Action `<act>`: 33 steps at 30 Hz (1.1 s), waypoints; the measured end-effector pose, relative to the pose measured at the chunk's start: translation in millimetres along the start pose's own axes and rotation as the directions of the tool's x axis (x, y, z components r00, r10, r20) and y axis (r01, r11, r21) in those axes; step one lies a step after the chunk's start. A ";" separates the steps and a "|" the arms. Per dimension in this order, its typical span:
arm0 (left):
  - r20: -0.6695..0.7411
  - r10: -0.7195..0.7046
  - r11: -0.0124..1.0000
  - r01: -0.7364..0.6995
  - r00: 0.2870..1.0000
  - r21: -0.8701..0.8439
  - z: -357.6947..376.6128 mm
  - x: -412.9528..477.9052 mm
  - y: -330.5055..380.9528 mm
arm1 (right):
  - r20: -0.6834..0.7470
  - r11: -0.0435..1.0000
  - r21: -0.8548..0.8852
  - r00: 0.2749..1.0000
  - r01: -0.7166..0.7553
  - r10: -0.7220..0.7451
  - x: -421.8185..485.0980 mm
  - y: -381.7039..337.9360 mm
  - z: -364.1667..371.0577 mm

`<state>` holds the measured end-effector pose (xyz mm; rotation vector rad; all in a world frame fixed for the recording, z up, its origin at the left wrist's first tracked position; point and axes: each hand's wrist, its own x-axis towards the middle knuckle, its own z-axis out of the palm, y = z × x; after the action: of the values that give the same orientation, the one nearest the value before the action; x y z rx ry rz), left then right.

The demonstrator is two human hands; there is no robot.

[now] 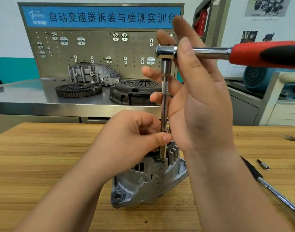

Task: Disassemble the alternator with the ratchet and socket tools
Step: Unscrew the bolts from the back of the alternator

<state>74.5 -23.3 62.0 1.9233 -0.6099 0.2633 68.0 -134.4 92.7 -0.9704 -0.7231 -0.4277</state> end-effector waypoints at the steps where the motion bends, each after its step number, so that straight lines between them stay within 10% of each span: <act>1: 0.007 0.016 1.000 -0.016 1.000 0.009 -0.7 0.3 -1.0 | 0.004 1.000 0.010 1.000 0.000 0.000 0.1 0.2 -0.2; 8: 0.126 0.048 0.997 -0.055 0.991 0.058 -2.8 -1.4 -0.8 | 0.000 0.964 0.146 0.975 -0.222 0.224 4.0 -0.6 -6.7; 33: 0.007 0.044 0.996 -0.045 0.999 0.081 0.5 -1.3 3.6 | -0.028 0.996 0.076 0.999 -0.040 0.043 -1.2 -0.3 1.4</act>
<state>71.5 -24.5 64.0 1.9906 -0.6549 0.3153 66.5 -133.3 92.5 -0.9043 -0.6863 -0.3752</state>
